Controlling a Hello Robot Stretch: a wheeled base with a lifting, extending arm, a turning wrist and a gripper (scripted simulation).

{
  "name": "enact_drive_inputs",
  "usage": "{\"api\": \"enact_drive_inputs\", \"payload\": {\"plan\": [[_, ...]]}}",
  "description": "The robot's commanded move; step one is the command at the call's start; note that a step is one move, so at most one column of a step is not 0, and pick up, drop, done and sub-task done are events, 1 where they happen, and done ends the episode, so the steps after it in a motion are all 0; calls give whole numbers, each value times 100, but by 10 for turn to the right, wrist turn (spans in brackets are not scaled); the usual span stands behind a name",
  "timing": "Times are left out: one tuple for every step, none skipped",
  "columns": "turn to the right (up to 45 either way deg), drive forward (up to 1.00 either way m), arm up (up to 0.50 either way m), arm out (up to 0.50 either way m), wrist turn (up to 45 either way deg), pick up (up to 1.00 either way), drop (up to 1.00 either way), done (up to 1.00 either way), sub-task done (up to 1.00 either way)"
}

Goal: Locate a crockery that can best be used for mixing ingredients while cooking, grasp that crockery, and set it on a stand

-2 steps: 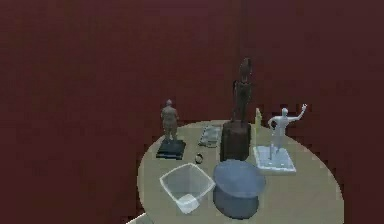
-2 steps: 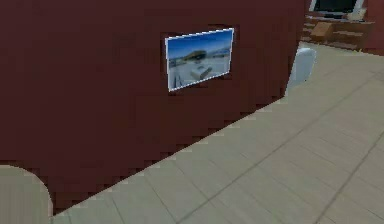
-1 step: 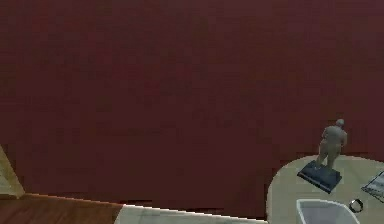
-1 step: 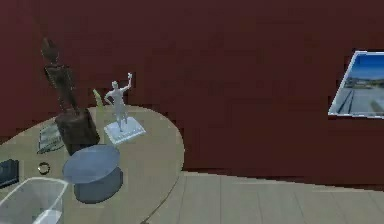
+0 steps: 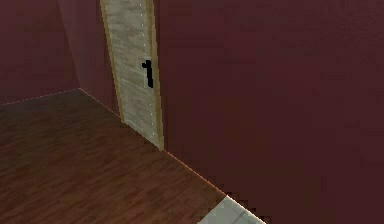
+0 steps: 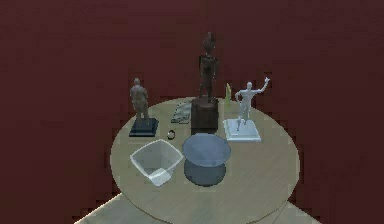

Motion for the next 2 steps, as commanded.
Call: {"api": "enact_drive_inputs", "payload": {"plan": [[0,0,50,0,0,0,0,0,0],[0,0,38,0,0,0,0,0,0]]}}
